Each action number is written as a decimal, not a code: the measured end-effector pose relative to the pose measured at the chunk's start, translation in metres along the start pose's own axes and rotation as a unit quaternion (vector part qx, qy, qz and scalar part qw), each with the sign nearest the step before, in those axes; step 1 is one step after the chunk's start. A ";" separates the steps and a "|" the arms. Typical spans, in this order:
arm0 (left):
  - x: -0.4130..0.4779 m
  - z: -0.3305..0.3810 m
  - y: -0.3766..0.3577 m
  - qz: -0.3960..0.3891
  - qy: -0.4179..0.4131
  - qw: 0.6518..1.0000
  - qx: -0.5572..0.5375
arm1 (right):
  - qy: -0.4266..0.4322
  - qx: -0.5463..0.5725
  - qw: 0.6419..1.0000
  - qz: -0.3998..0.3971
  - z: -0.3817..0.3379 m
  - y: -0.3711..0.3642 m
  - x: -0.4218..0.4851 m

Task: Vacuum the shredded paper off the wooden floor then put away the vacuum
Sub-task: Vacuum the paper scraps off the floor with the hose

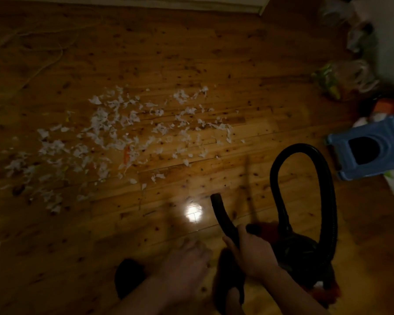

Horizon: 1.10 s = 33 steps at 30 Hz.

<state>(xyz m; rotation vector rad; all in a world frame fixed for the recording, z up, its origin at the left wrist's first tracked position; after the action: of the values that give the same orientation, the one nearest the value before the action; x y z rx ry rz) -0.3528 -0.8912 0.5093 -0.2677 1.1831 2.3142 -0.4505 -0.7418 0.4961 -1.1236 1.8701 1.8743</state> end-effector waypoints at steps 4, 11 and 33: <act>-0.011 -0.064 0.010 0.072 0.075 0.994 -0.035 | -0.007 0.008 1.000 -0.029 -0.012 -0.018 0.001; -0.001 -0.117 -0.019 0.051 0.184 0.973 -0.128 | -0.021 -0.031 0.997 -0.061 0.015 -0.066 0.017; 0.209 -0.276 -0.111 -0.036 0.085 0.996 0.022 | -0.065 0.011 0.993 -0.103 0.143 -0.190 0.315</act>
<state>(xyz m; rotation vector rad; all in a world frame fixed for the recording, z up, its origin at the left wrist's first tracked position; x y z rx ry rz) -0.4862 -0.9834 0.1839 -0.4907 1.2827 2.2367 -0.5800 -0.6860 0.1271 -1.1126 1.6354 1.7625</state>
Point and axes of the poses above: each hand's wrist, its own x-axis towards the middle knuckle, its own y-axis out of the back of the hand, z = x × y, the point moved 4 cm from there along x, towards the middle knuckle, and after that the axes turned 3 degrees about x, right-handed, at the moved point
